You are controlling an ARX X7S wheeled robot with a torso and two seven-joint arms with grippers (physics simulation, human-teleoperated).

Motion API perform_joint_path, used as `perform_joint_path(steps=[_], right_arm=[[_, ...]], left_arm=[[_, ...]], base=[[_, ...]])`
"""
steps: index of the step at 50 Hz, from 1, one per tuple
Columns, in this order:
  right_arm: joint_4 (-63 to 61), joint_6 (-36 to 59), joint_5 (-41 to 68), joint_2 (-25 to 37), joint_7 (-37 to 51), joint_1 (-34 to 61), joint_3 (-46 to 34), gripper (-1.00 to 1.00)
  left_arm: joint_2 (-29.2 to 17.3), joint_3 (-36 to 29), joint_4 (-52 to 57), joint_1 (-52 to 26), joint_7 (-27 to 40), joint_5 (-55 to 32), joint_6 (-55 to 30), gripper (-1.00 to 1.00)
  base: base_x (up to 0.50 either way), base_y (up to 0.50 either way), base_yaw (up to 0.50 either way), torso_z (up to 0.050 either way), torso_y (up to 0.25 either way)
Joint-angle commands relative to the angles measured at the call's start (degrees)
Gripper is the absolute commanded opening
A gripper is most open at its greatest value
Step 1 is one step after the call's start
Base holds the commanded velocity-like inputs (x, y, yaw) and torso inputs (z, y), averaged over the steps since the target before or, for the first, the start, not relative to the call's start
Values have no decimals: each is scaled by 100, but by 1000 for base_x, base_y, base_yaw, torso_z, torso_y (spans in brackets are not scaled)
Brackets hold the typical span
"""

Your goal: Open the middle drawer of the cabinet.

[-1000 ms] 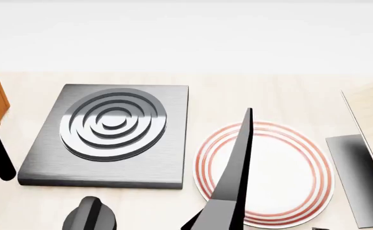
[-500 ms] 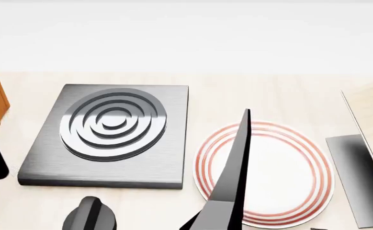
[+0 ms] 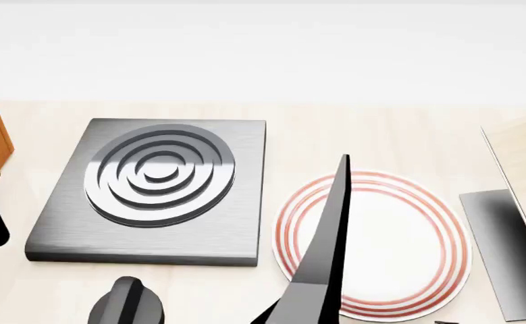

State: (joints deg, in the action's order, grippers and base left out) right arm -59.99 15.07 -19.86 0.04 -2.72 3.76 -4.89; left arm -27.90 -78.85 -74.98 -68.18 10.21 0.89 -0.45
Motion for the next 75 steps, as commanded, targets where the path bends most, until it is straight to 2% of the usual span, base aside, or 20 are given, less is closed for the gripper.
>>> perform_joint_path(steps=[1, 8, 9, 37, 53, 61, 63, 68, 75], right_arm=[[0, 7, -16, 0, -1, -11, -28, 100], [0, 17, -18, 0, -14, -14, -44, 100], [0, 16, -16, 0, -15, -14, -42, 100], [0, 43, -46, 0, -47, -22, -112, 100], [0, 37, -72, 1, -51, -59, -187, 100], [0, 23, -64, 1, -56, -88, -203, 100], [0, 17, -69, 1, -57, -93, -213, 100], [0, -4, -69, 1, -54, -106, -222, 100], [0, 7, -55, 1, -59, -99, -221, 100]], left_arm=[[6, -46, 0, -23, 122, -49, -6, 100], [6, -97, 0, -66, 203, -30, 45, 100], [7, -101, 0, -68, 207, -33, 46, -100], [-13, -176, 0, -22, 357, -61, 251, -100], [258, -330, 3, -234, 1036, 98, 682, -100], [333, -366, 84, -424, 1164, 136, 825, -100], [265, -346, 325, -458, 1192, 130, 707, -100], [-256, -326, 1888, -474, 1145, 148, -89, -100], [-578, -309, 2953, -575, 1012, 163, -619, -100]], base=[[0, 0, 0, 0, 0], [0, 0, 0, 0, 0], [0, 0, 0, 0, 0], [0, 0, 0, 0, 1], [1, 0, -2, 0, 2], [7, 0, -6, 0, 4], [0, 0, 0, 0, 5], [0, 0, 0, 3, 7], [0, 0, 0, 0, 5]])
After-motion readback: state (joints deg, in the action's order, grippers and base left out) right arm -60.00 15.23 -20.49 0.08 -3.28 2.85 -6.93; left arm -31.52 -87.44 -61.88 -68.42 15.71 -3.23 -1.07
